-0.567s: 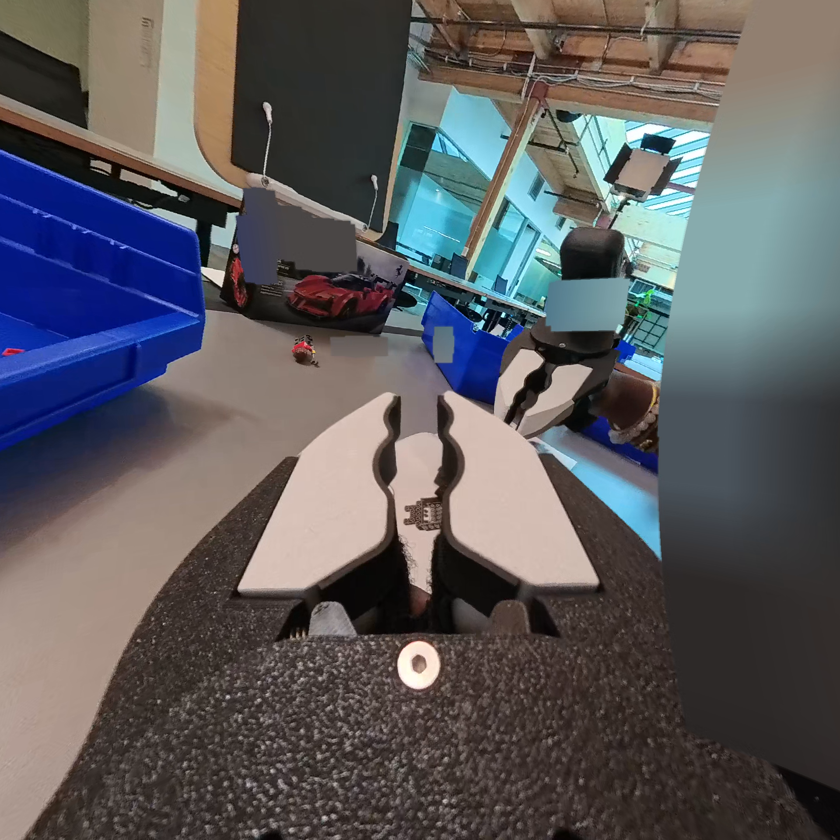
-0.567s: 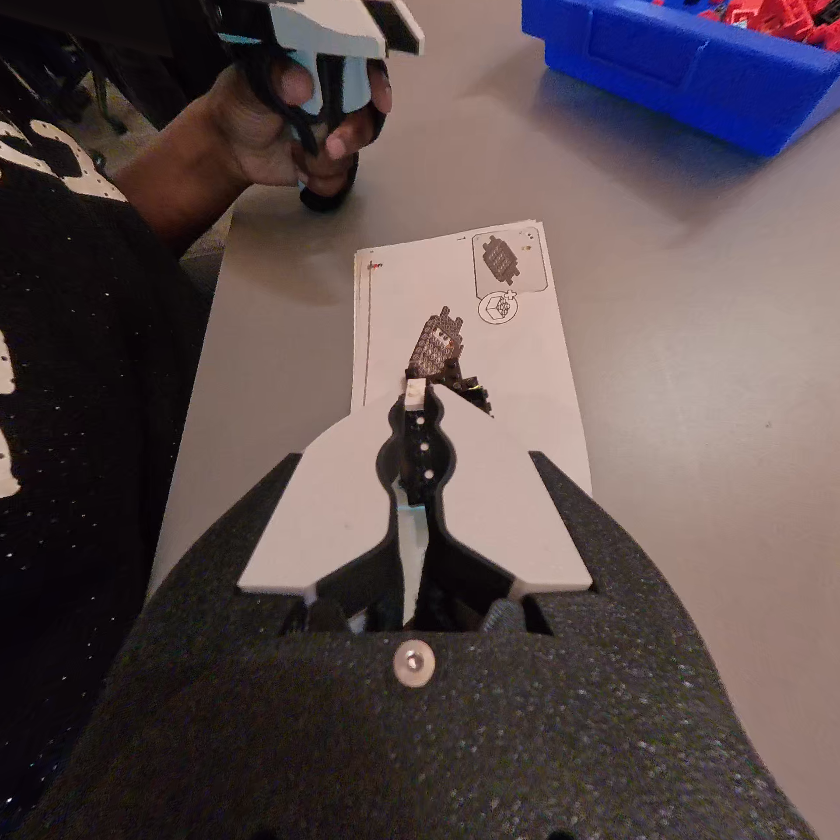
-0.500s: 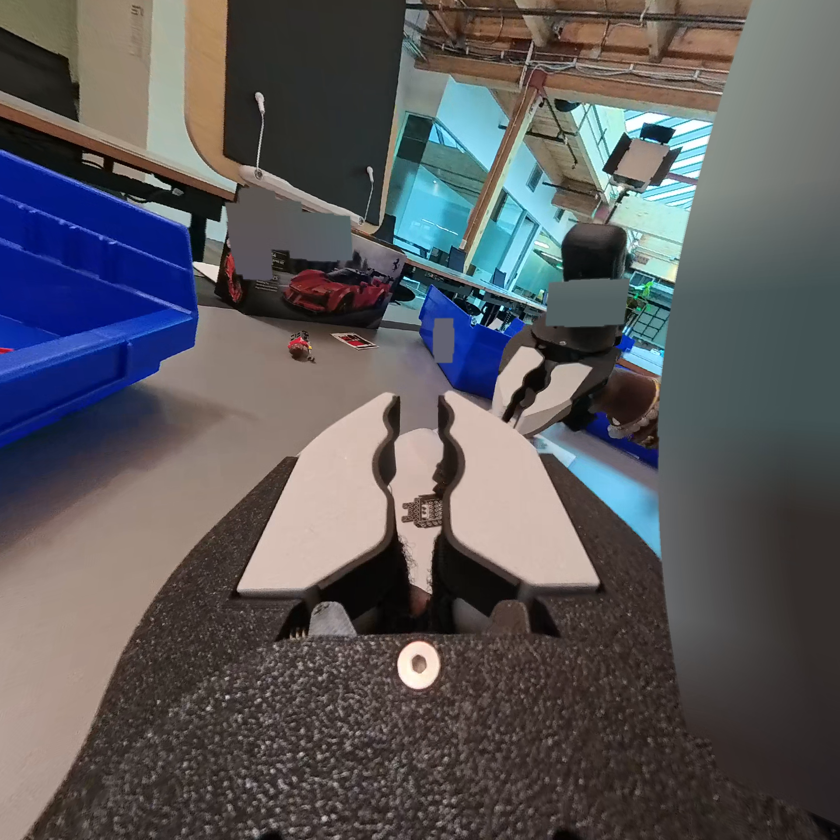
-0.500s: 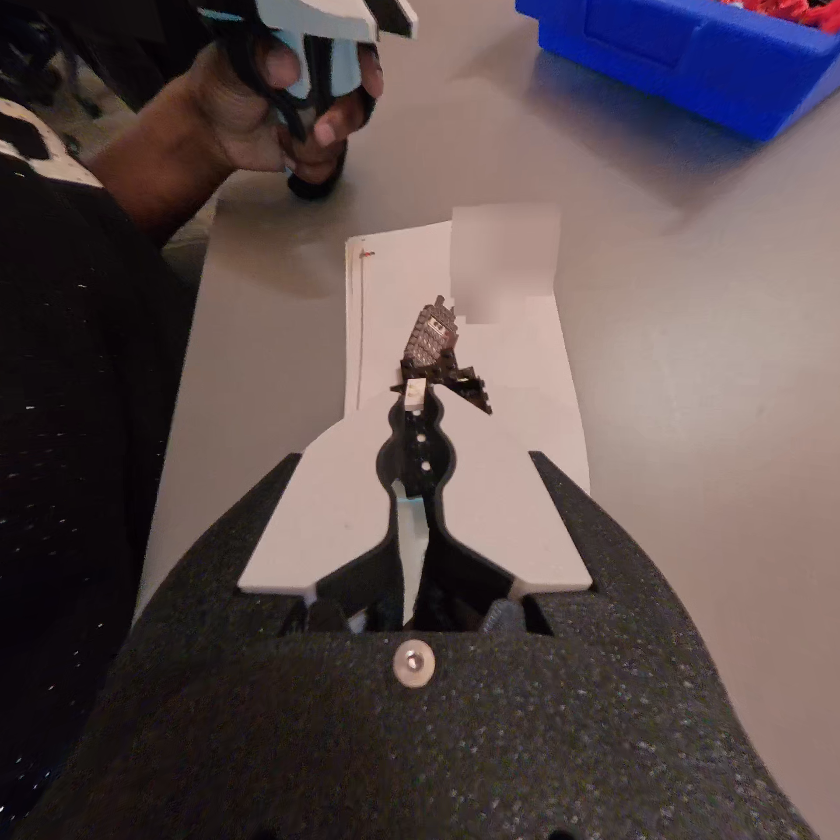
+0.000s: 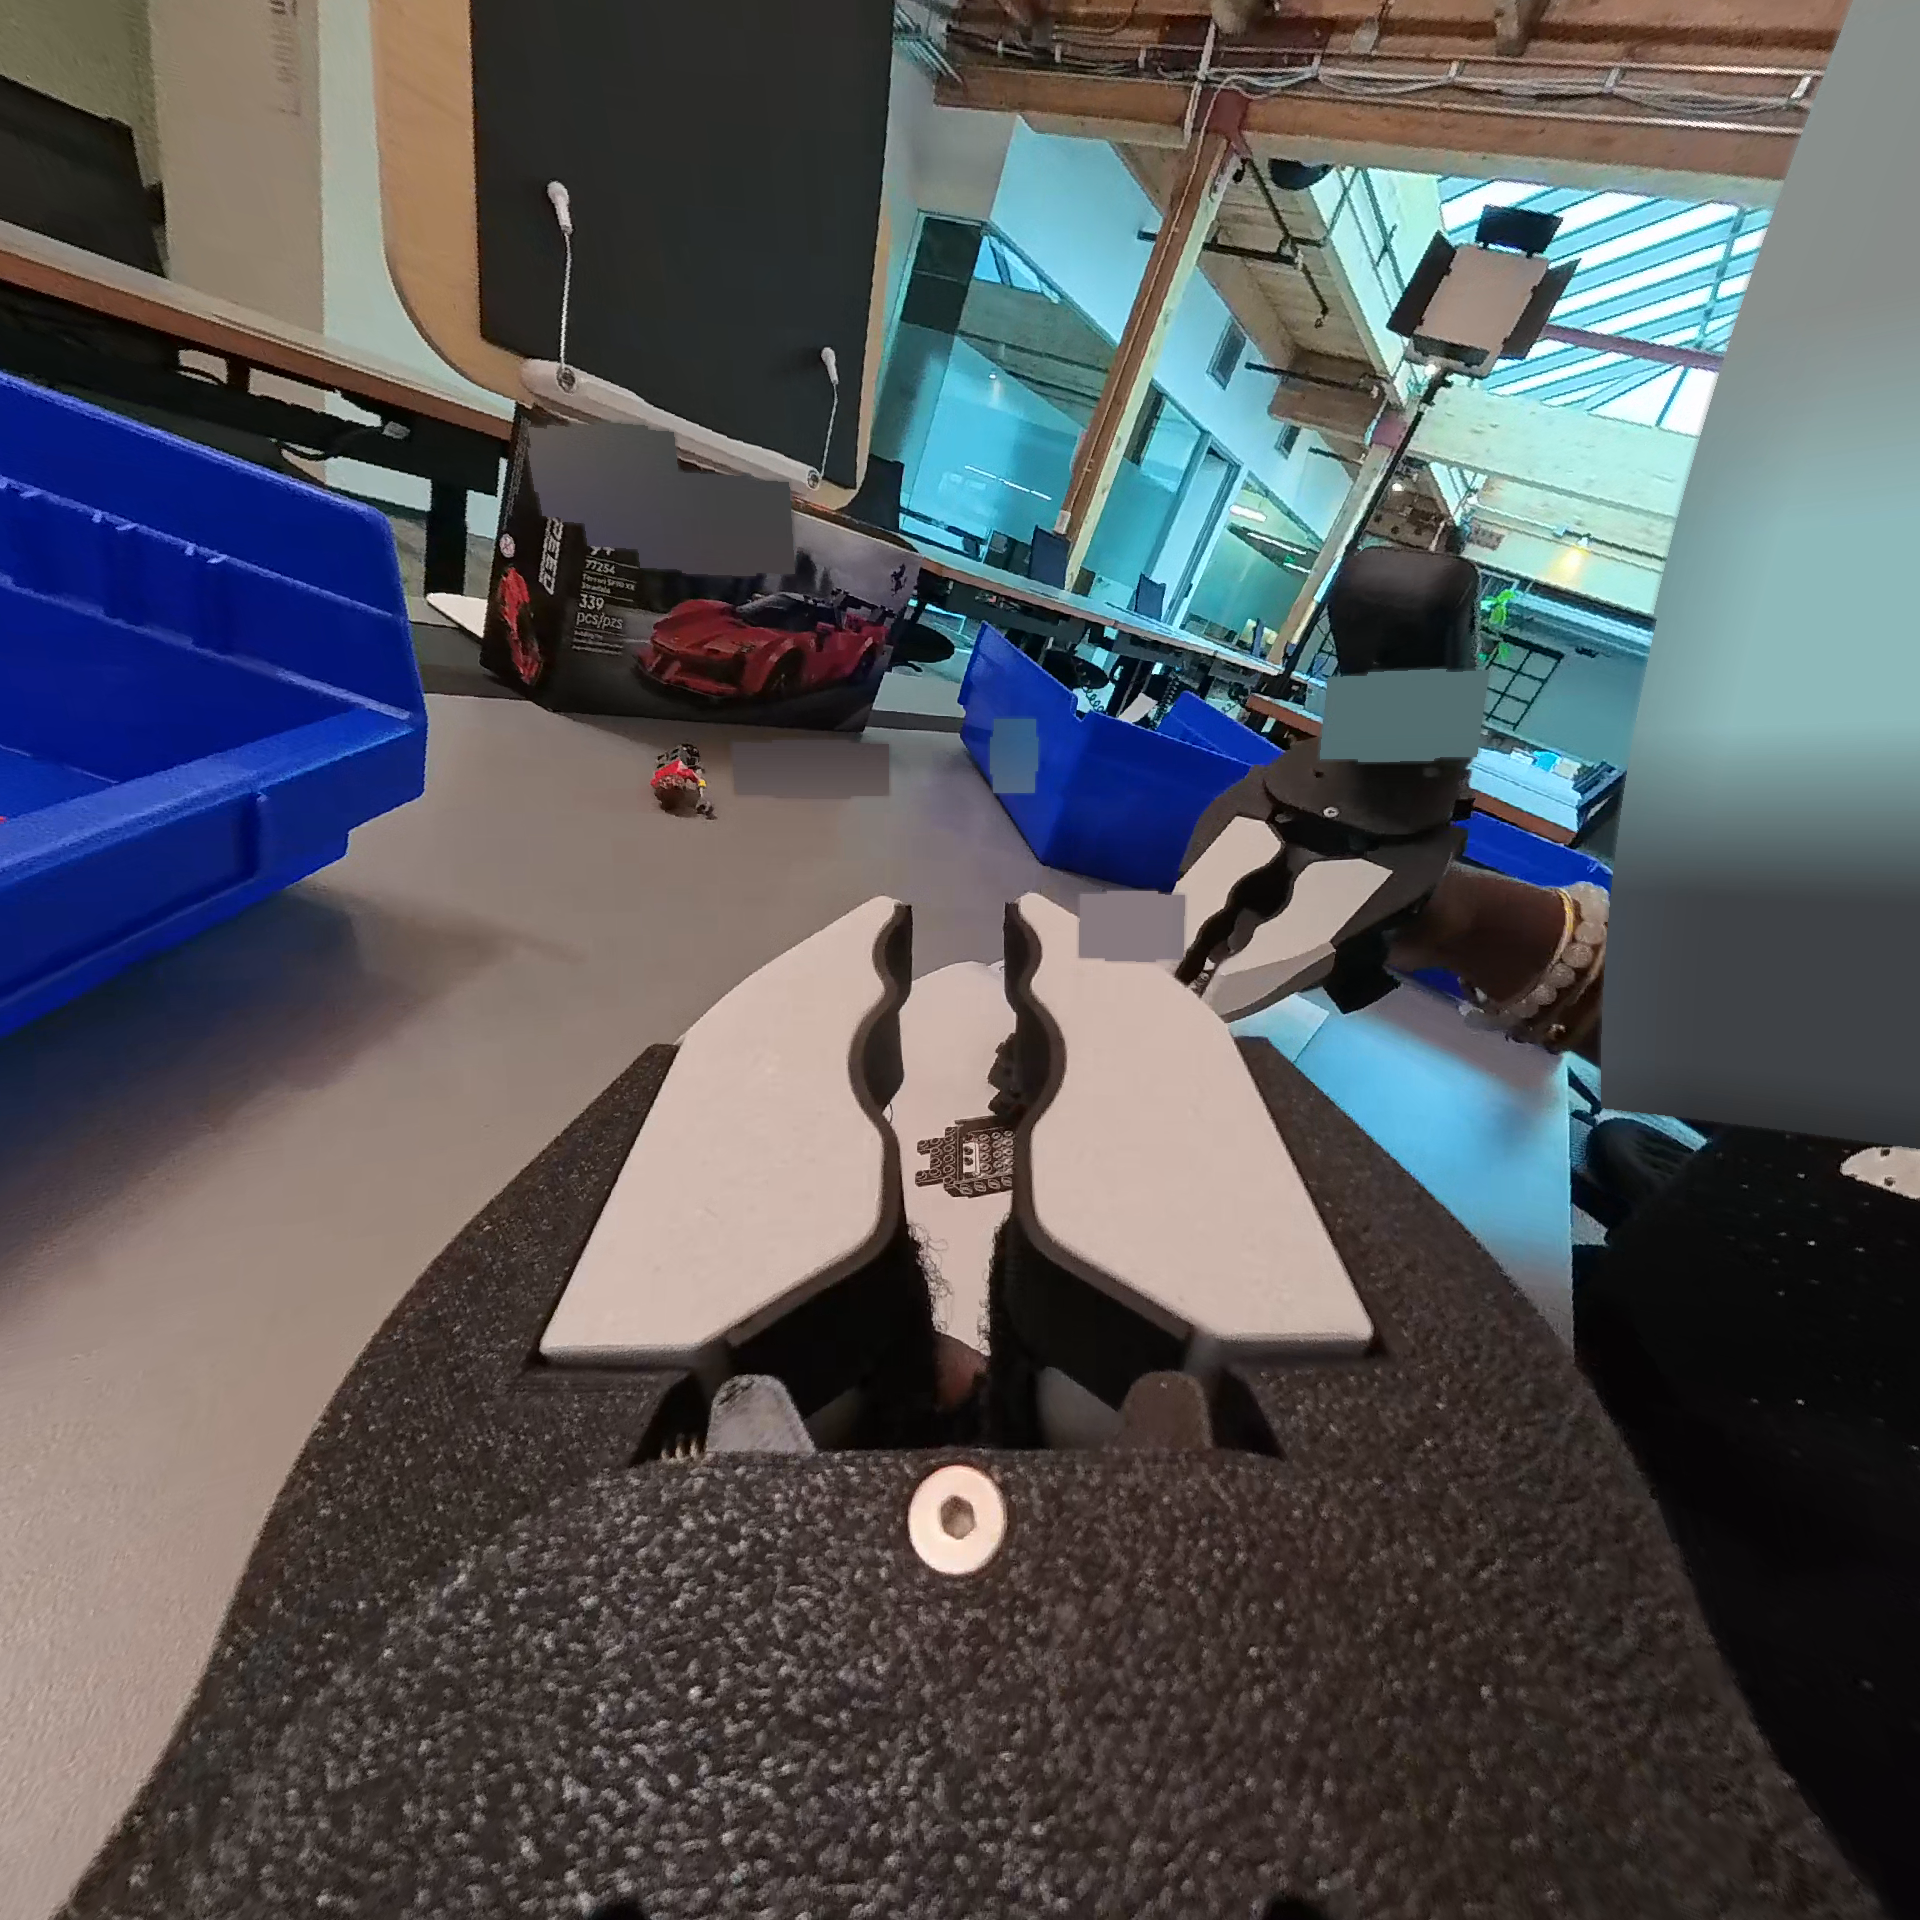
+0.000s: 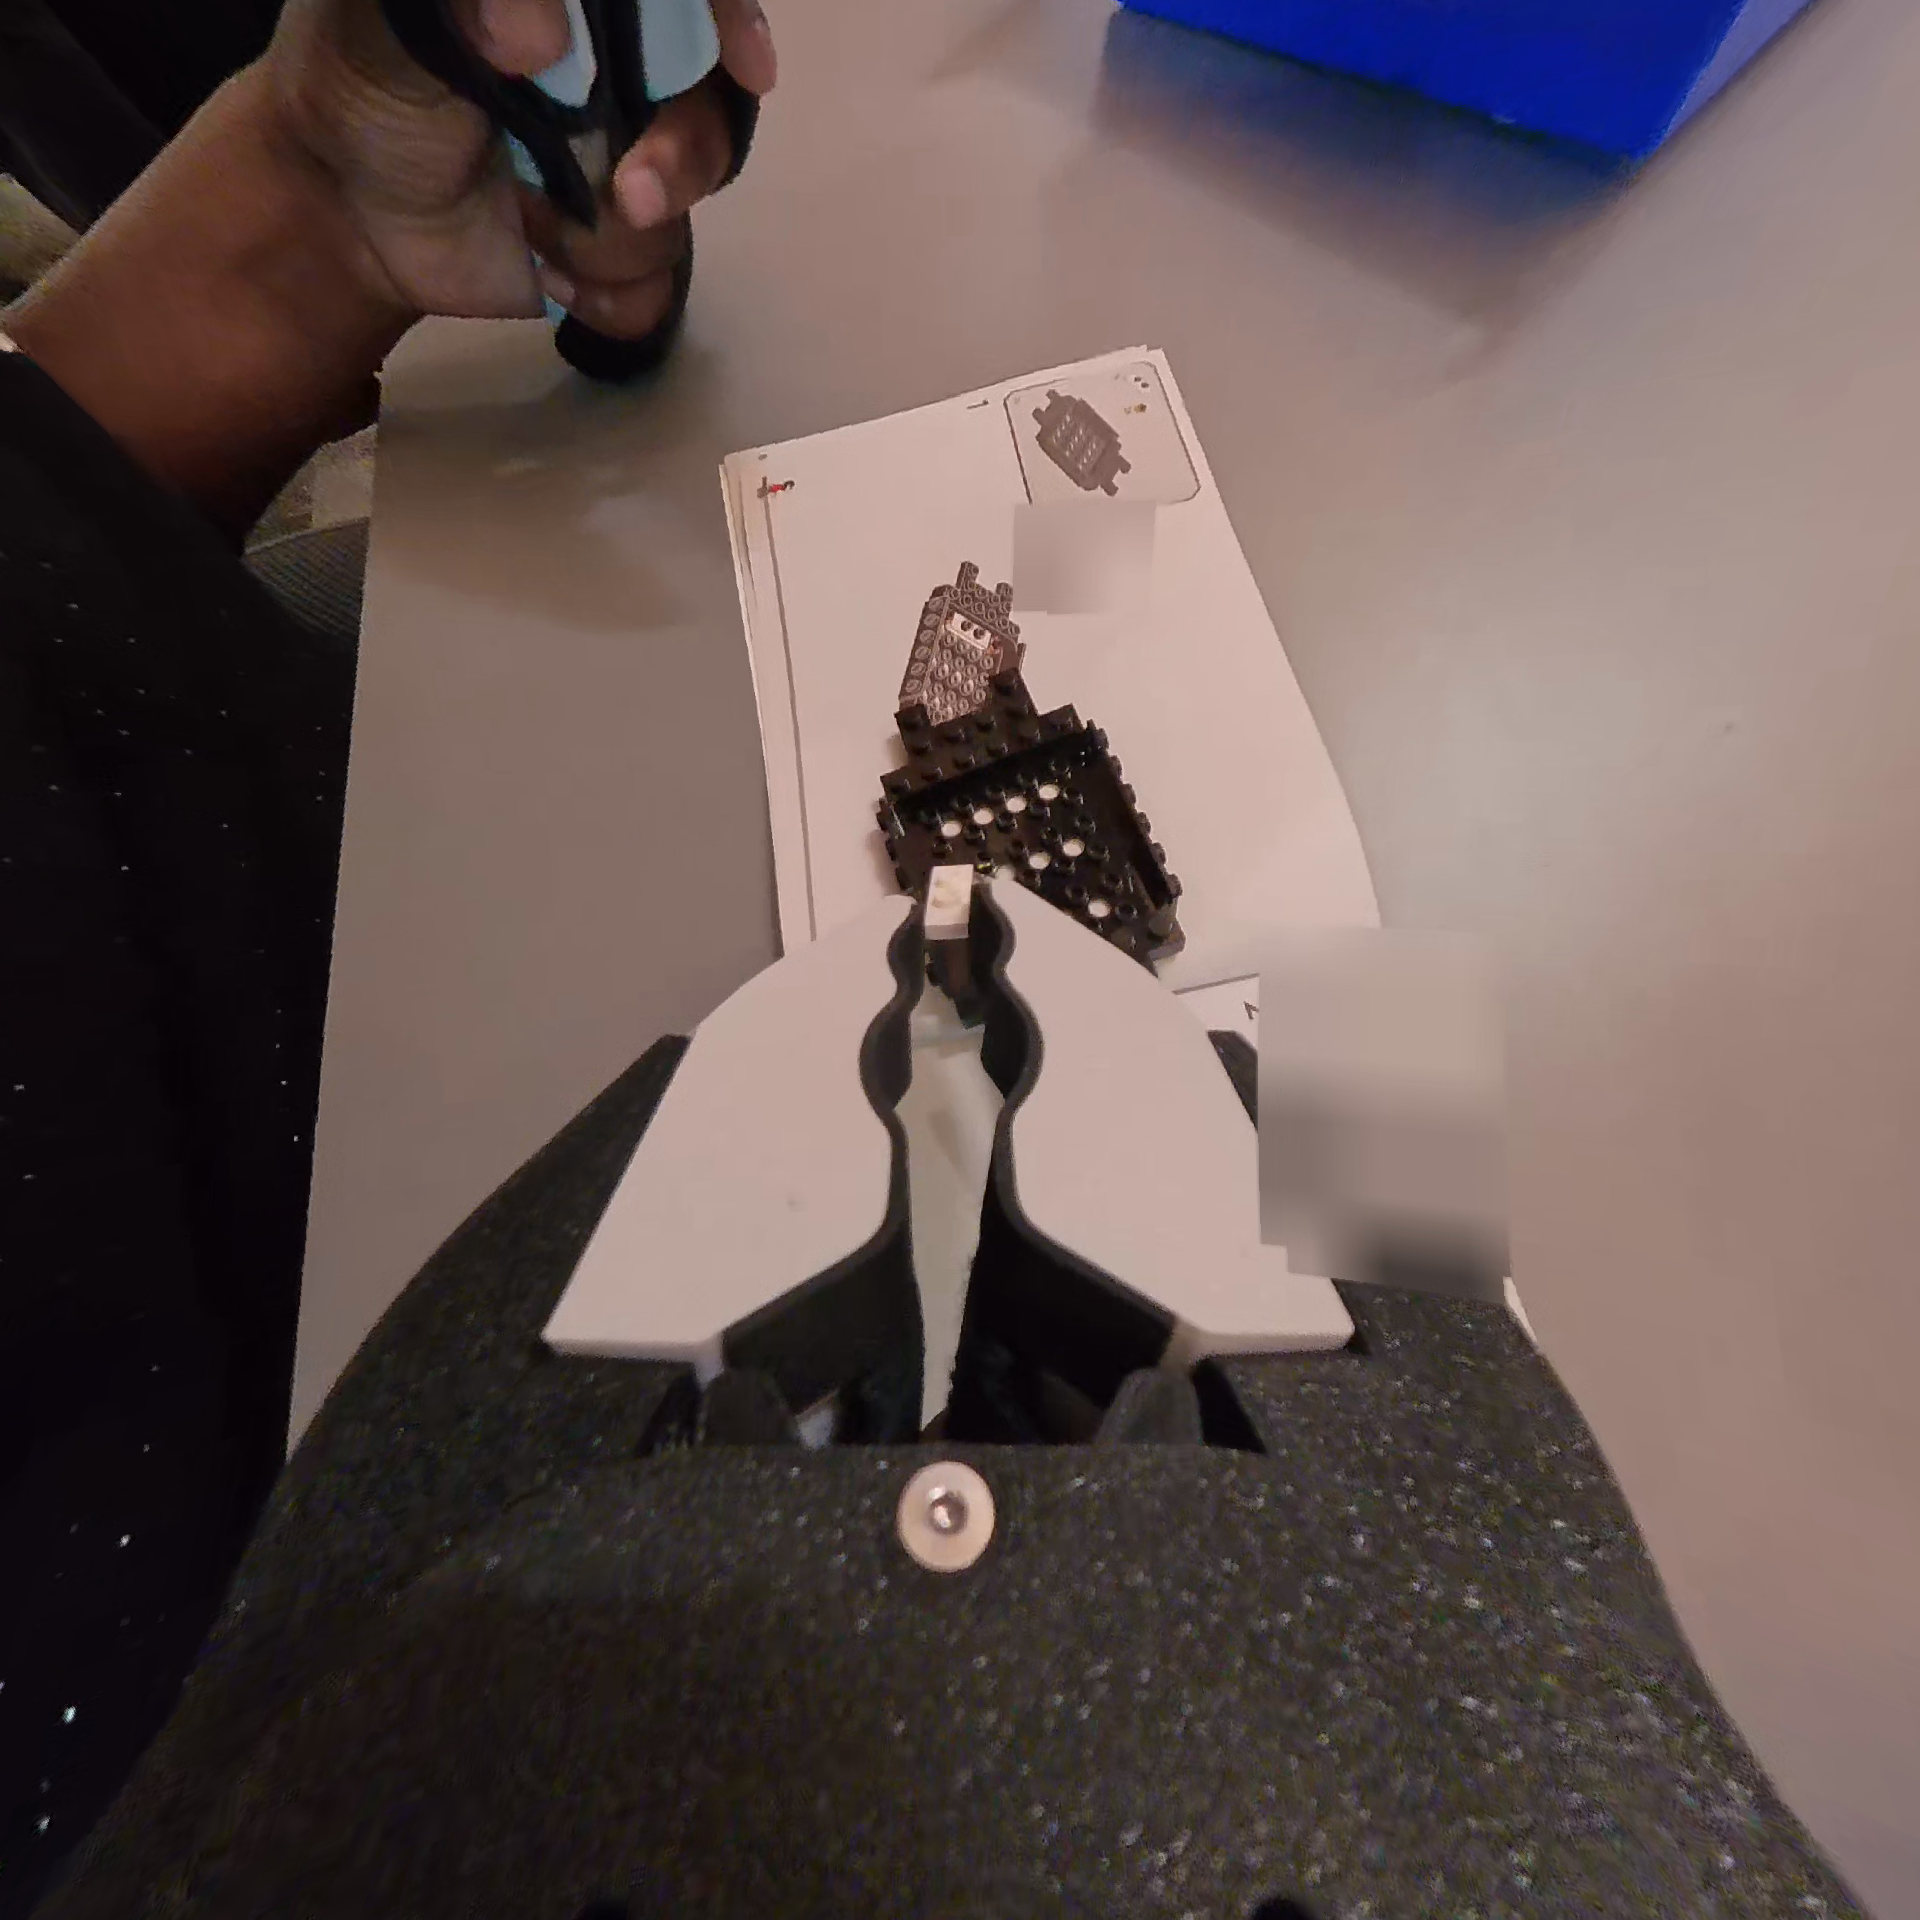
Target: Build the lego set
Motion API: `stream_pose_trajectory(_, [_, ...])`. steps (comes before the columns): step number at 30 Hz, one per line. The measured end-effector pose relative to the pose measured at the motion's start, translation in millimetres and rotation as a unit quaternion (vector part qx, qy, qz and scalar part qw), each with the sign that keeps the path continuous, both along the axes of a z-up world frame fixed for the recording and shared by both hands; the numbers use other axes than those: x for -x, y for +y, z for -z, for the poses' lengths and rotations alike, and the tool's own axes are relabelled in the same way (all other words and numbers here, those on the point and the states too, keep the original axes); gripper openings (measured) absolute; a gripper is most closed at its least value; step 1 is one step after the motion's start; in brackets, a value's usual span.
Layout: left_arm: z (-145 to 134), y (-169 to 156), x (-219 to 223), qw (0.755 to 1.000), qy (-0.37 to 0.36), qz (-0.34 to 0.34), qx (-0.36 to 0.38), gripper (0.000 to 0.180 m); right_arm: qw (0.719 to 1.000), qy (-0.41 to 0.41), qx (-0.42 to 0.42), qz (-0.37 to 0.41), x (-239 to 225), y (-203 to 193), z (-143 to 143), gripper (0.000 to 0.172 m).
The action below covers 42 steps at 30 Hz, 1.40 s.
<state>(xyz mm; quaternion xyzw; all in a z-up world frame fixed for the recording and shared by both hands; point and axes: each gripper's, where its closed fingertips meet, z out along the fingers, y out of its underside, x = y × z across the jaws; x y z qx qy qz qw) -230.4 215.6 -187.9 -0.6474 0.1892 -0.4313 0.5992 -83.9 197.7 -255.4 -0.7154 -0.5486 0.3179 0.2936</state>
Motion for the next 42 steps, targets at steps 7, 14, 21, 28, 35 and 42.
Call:
stream_pose_trajectory(7, [0.1,-0.9,-2.1,1.0,0.003,0.005,-0.002,0.016,0.996,0.022,-0.027,0.085,12.4,10.1,-7.1,0.008])
stream_pose_trajectory(14, [-0.8,-0.5,-0.2,1.0,-0.004,0.002,-0.001,0.016,0.971,0.004,-0.026,0.238,26.4,11.2,11.4,0.008])
stream_pose_trajectory(21, [-0.2,-1.7,-2.1,1.0,0.003,0.005,-0.003,0.016,0.962,-0.015,-0.06,0.265,27.4,14.0,14.5,0.008])
stream_pose_trajectory(28, [1.2,-2.0,-4.0,1.0,0.013,0.004,-0.003,0.016,0.964,-0.011,-0.058,0.261,28.3,13.8,14.9,0.008])
stream_pose_trajectory(35, [1.3,-2.0,-4.1,1.0,0.013,0.004,-0.003,0.016,0.962,-0.01,-0.071,0.263,23.8,14.2,9.6,0.008])
stream_pose_trajectory(42, [2.6,-4.0,-8.2,1.0,0.024,0.014,-0.005,0.016,0.958,0.001,-0.064,0.279,24.9,10.9,9.8,0.008])
